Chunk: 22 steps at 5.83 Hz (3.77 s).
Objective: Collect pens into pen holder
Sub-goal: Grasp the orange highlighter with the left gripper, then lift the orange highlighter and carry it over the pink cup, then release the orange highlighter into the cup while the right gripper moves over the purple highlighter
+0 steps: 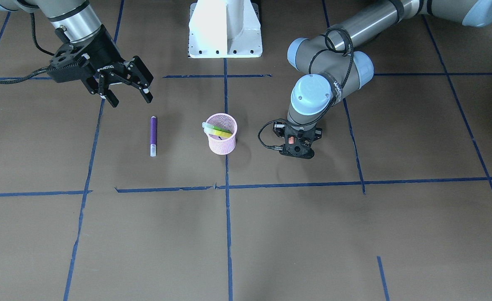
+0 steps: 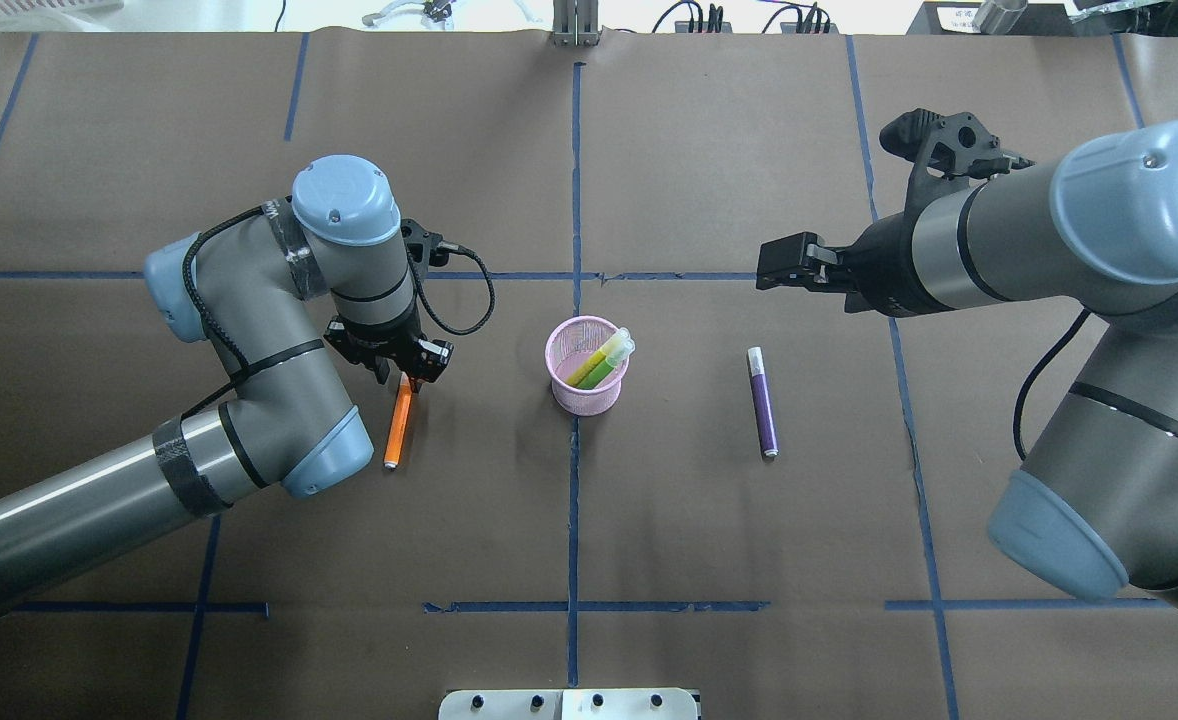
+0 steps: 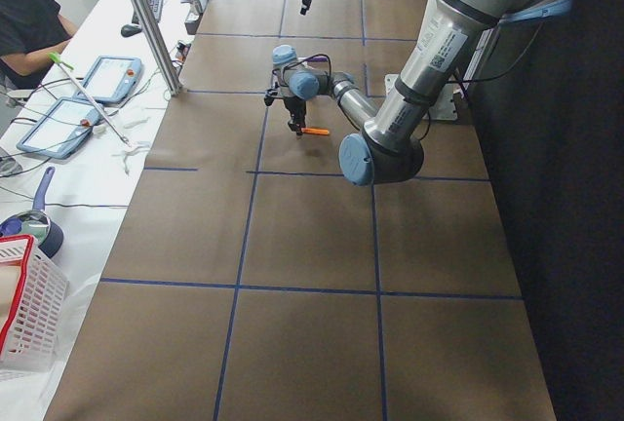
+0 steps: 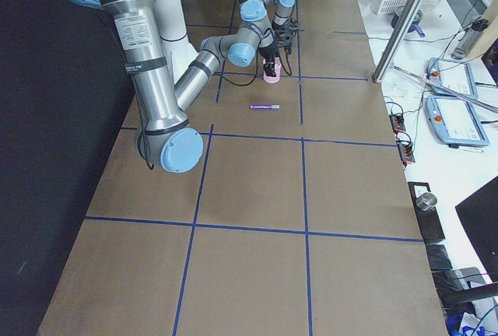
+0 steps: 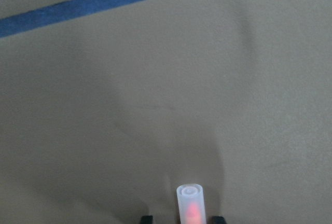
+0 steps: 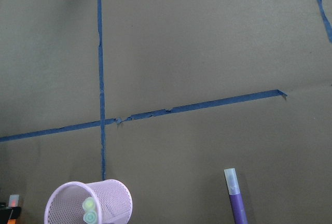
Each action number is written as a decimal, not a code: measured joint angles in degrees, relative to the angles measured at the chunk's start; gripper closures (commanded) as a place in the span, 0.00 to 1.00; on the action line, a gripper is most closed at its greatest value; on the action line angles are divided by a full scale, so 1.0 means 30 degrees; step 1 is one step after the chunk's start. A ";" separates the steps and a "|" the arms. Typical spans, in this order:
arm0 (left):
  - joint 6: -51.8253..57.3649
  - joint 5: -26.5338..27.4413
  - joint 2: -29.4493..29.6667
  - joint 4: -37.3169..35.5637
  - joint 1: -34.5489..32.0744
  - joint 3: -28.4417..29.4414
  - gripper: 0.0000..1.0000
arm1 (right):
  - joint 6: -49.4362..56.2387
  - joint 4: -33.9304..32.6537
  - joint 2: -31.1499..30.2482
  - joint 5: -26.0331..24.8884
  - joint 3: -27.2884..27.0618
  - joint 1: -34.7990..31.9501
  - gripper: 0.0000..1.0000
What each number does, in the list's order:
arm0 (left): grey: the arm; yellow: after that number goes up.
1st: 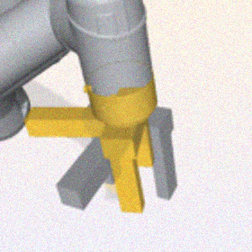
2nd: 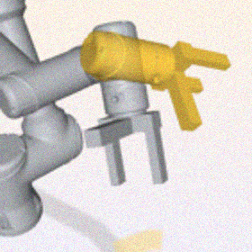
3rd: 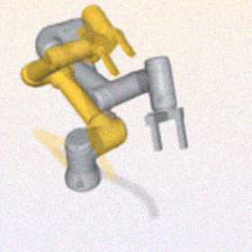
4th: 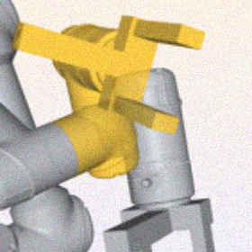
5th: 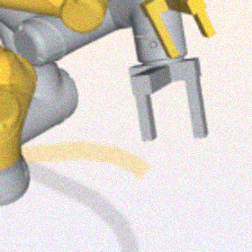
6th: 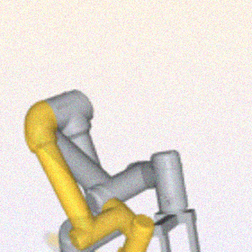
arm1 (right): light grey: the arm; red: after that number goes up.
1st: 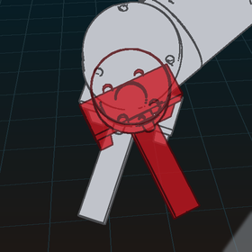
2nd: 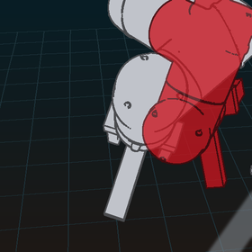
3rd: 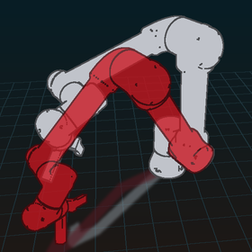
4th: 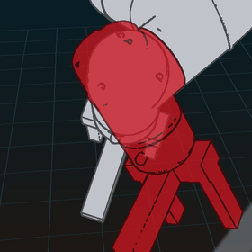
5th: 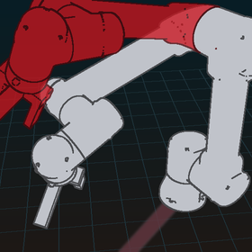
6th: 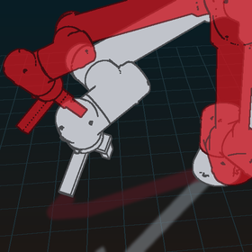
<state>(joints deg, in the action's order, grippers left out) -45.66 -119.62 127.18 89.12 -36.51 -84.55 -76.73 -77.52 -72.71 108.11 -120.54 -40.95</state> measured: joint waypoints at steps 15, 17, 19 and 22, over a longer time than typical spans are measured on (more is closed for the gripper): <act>-0.4716 1.7369 0.0369 1.0575 0.4488 -0.4898 0.97 | 0.0000 -0.0937 0.0184 0.0586 0.0230 -0.0809 0.00; -0.4566 1.8289 -0.0044 1.0650 0.5202 -0.4827 0.71 | 0.0000 -0.0937 0.0184 0.0586 0.0334 -0.0797 0.00; -0.4663 1.8316 -0.0258 1.0650 0.5523 -0.4935 0.48 | 0.0000 -0.0938 0.0171 0.0595 0.0441 -0.0795 0.00; -0.4585 1.7685 -0.0303 1.0609 0.5185 -0.5459 0.48 | 0.0030 -0.0933 0.0206 0.1834 0.1630 -0.0715 0.00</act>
<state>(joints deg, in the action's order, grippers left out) -59.41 -66.56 126.27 120.95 -20.96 -100.93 -76.64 -80.32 -72.09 113.61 -115.65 -43.09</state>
